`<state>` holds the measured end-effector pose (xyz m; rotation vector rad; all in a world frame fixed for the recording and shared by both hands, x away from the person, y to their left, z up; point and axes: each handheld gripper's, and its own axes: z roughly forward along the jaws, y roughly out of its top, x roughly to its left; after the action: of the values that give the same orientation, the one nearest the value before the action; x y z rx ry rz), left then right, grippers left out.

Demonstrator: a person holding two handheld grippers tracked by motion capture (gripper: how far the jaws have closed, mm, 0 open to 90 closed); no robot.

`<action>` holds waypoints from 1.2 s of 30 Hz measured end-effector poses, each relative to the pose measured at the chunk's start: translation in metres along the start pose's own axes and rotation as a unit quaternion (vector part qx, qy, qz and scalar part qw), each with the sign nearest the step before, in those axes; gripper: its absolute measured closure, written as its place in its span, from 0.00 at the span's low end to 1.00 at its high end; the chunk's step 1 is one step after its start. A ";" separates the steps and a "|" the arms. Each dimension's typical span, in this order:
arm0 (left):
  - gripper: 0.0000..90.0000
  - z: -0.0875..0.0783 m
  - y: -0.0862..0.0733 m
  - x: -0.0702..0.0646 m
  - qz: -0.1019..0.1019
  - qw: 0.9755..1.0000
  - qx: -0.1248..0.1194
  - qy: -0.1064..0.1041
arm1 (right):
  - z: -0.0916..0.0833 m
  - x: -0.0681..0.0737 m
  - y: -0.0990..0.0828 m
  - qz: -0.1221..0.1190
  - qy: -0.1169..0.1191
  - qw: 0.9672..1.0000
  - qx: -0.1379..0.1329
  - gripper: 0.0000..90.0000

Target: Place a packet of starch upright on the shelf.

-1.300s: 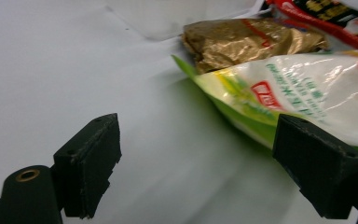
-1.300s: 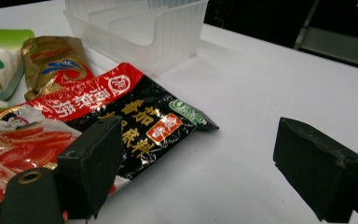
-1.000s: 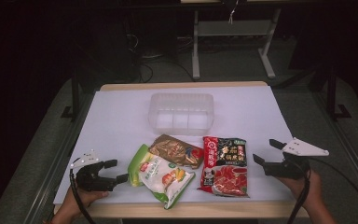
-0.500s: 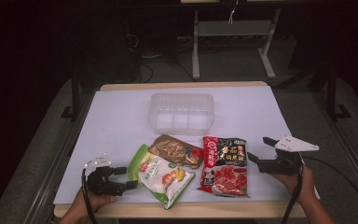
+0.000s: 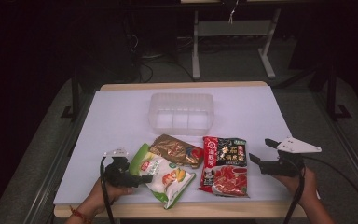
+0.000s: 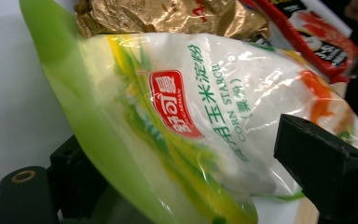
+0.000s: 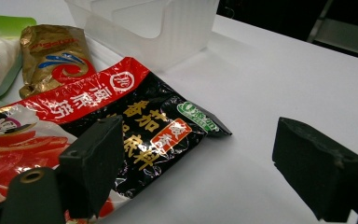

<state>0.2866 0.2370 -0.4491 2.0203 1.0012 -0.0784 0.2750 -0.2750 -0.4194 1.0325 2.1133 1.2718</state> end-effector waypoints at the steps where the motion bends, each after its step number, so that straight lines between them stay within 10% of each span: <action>1: 0.15 0.000 0.000 0.000 0.000 1.000 0.000 0.000 | 0.000 0.000 0.000 0.000 0.000 1.000 0.000 0.18; 11: 0.28 0.011 0.006 -0.014 0.041 0.997 0.010 0.063 | 0.001 -0.001 -0.001 0.003 0.005 1.000 -0.002 0.21; 22: 0.85 0.001 -0.004 -0.011 0.066 0.997 -0.043 -0.010 | 0.003 -0.002 -0.002 -0.004 0.001 1.000 0.013 0.22; 30: 0.94 -0.010 -0.006 -0.018 0.081 0.994 -0.073 -0.013 | 0.000 -0.004 -0.003 -0.006 -0.005 1.000 0.012 0.23; 36: 0.95 -0.038 -0.001 -0.025 0.101 0.987 -0.128 -0.010 | 0.000 -0.005 -0.004 -0.005 -0.011 1.000 0.014 0.24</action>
<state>0.2578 0.2493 -0.4160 1.8671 0.7482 0.1325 0.2766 -0.2801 -0.4225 1.0422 2.1239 1.2240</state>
